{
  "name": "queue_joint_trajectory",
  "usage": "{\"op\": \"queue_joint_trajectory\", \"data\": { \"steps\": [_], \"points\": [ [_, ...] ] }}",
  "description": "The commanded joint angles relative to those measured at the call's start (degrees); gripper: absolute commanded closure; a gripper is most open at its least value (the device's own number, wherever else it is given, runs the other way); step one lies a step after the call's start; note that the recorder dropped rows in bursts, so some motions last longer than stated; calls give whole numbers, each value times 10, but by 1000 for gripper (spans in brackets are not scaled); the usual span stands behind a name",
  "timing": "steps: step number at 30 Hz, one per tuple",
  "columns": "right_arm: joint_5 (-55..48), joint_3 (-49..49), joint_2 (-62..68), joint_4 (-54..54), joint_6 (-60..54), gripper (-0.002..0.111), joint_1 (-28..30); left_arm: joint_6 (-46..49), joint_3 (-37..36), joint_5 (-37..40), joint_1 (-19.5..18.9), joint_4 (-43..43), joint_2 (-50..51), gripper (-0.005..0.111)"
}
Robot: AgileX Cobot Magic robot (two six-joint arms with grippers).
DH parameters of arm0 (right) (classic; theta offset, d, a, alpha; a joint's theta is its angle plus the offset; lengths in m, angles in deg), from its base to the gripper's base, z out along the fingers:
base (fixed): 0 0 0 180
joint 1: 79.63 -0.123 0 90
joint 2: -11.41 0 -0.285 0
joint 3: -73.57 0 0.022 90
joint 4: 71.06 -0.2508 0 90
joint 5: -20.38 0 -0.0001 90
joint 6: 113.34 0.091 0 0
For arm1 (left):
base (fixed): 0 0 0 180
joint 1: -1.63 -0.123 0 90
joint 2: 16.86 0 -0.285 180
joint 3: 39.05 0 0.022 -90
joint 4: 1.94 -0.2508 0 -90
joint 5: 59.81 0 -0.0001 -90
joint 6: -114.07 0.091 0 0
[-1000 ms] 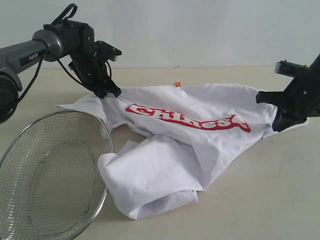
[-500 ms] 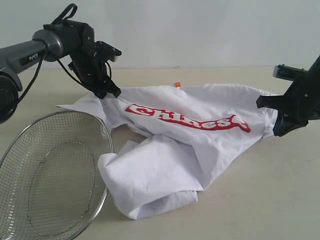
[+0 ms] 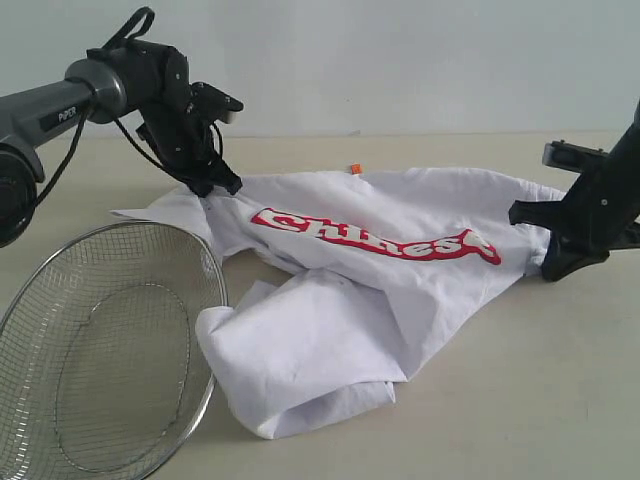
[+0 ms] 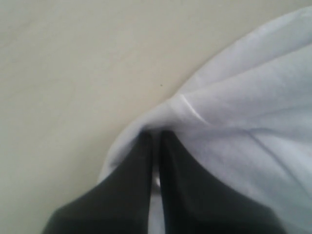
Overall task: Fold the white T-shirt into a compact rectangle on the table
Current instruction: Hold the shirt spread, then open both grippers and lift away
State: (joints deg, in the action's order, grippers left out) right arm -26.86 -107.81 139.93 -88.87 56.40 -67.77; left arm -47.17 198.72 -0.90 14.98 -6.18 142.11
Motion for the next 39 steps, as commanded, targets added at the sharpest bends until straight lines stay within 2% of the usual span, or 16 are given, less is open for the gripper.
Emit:
{"op": "queue_joint_trajectory", "data": {
  "steps": [1, 10, 24, 39],
  "points": [
    [-3, 2, -2, -13, -7, 108, 1, -1, 0, 15, -3, -7, 6, 102],
    [-13, 2, -3, -65, -39, 108, 1, -1, 0, 15, -3, -7, 6, 102],
    [54, 2, -1, -63, -39, 108, 1, -1, 0, 13, -3, -7, 6, 102],
    [27, 2, 26, -26, -29, 108, 1, -1, 0, 18, -3, -7, 6, 102]
  ]
}}
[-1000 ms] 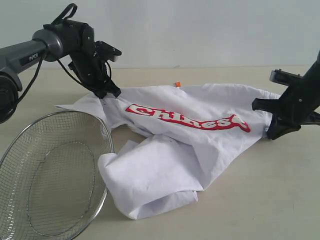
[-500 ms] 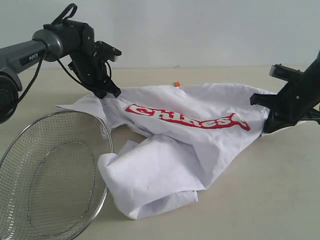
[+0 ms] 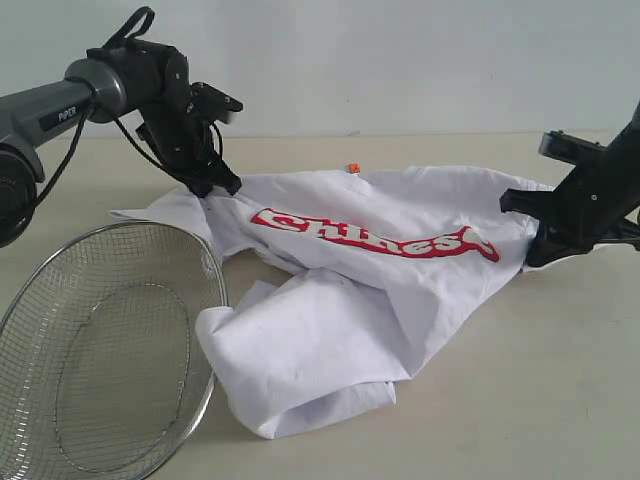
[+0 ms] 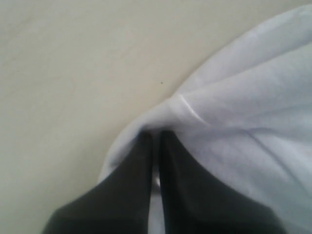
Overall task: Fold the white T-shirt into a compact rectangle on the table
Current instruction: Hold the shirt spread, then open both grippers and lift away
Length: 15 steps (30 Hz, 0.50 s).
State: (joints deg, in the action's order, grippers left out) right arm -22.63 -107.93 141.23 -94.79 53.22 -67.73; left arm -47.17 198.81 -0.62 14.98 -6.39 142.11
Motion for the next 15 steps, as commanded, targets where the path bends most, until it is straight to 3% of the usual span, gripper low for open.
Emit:
{"op": "queue_joint_trajectory", "data": {
  "steps": [1, 15],
  "points": [
    [-18, 3, 13, 51, 17, 108, 1, -1, -1, 15, -3, -5, 6, 102],
    [-62, 3, 13, 222, 116, 108, 2, -1, -1, 17, -3, -5, 5, 102]
  ]
}}
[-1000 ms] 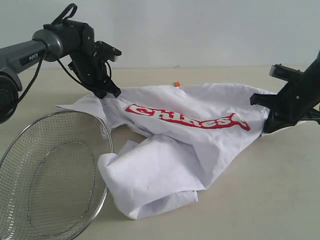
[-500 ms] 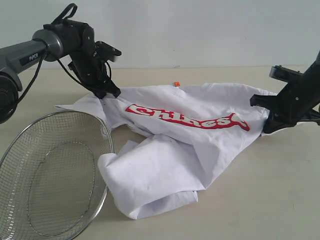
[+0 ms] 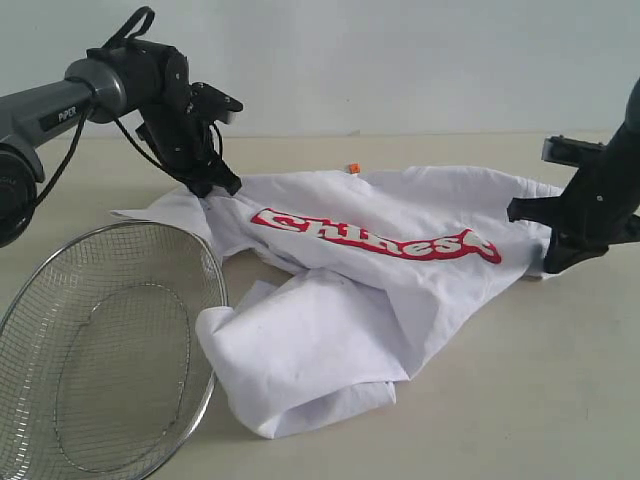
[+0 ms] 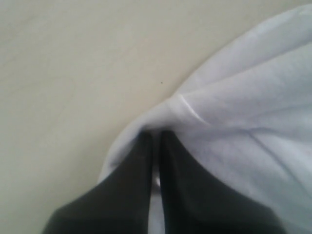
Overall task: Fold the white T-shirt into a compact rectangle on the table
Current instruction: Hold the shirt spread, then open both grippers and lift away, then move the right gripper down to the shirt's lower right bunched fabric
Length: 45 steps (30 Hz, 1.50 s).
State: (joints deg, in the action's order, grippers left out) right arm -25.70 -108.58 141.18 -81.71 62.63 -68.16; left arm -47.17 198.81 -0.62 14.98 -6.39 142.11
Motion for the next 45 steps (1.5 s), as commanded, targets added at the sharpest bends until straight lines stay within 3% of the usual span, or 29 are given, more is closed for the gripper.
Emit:
{"op": "queue_joint_trajectory", "data": {
  "steps": [1, 18, 28, 33, 36, 40, 41, 45],
  "points": [
    [-34, 9, 13, 107, 29, 108, 6, -1, -1, 17, -3, -5, 5, 102],
    [-30, 9, 13, 127, 50, 108, 102, 1, -1, 15, -3, -6, 5, 102],
    [18, -18, -13, -17, -12, 108, 103, 3, -1, 14, -3, 5, -17, 102],
    [13, -55, -13, -27, -13, 108, 103, 13, 0, 11, -3, 79, -48, 102],
    [25, -64, -13, -50, -31, 95, 103, 39, 0, 16, -1, 151, -65, 102],
    [62, -66, -13, -57, -36, 63, 103, 66, 0, 43, -1, 244, -79, 102],
    [80, -66, -13, -58, -36, 50, 103, 80, 0, 68, 0, 275, -82, 102],
    [75, -66, -13, -105, -59, 49, 103, 103, 0, 108, 4, 273, -92, 102]
  ]
}}
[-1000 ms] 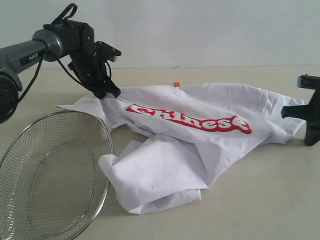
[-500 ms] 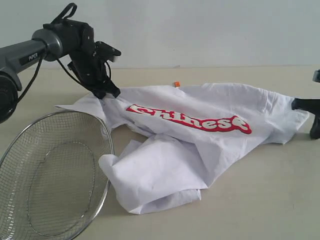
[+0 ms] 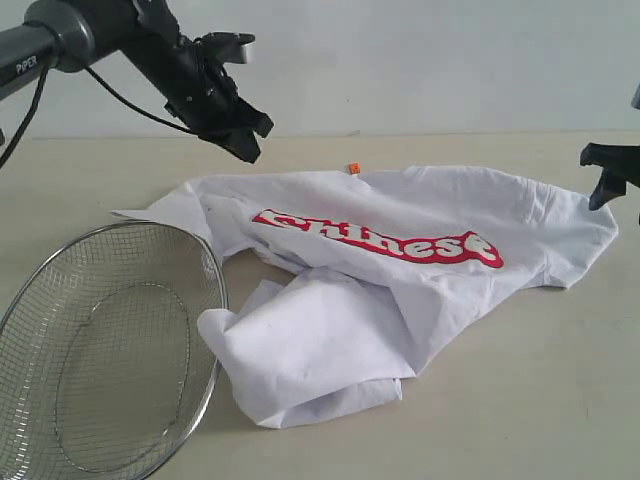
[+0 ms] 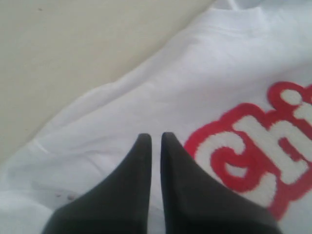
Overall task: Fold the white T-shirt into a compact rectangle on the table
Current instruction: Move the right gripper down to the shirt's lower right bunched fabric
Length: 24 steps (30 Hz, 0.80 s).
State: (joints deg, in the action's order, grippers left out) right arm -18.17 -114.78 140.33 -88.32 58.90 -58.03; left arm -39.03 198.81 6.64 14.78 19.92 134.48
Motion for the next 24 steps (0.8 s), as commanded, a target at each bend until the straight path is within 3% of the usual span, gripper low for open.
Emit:
{"op": "queue_joint_trajectory", "data": {
  "steps": [1, 5, 8, 14, 20, 24],
  "points": [
    [-27, -4, -4, -84, -49, 51, 2, 19, 0, 35, 7, 12, -23, 102],
    [-94, 4, -9, -263, -172, 71, 2, 1, -5, 35, 7, 36, -60, 102],
    [-127, 54, -26, -349, -227, 71, -2, -18, -29, 35, 7, 44, -100, 102],
    [-175, 302, -128, -552, -431, 72, -28, -42, -169, 35, 23, 68, -216, 102],
    [-179, 386, -221, -556, -452, 72, -94, -40, -268, 35, 60, 66, -306, 102],
    [-135, 459, -259, -539, -455, 72, -146, -31, -363, 35, 62, 61, -361, 102]
  ]
}}
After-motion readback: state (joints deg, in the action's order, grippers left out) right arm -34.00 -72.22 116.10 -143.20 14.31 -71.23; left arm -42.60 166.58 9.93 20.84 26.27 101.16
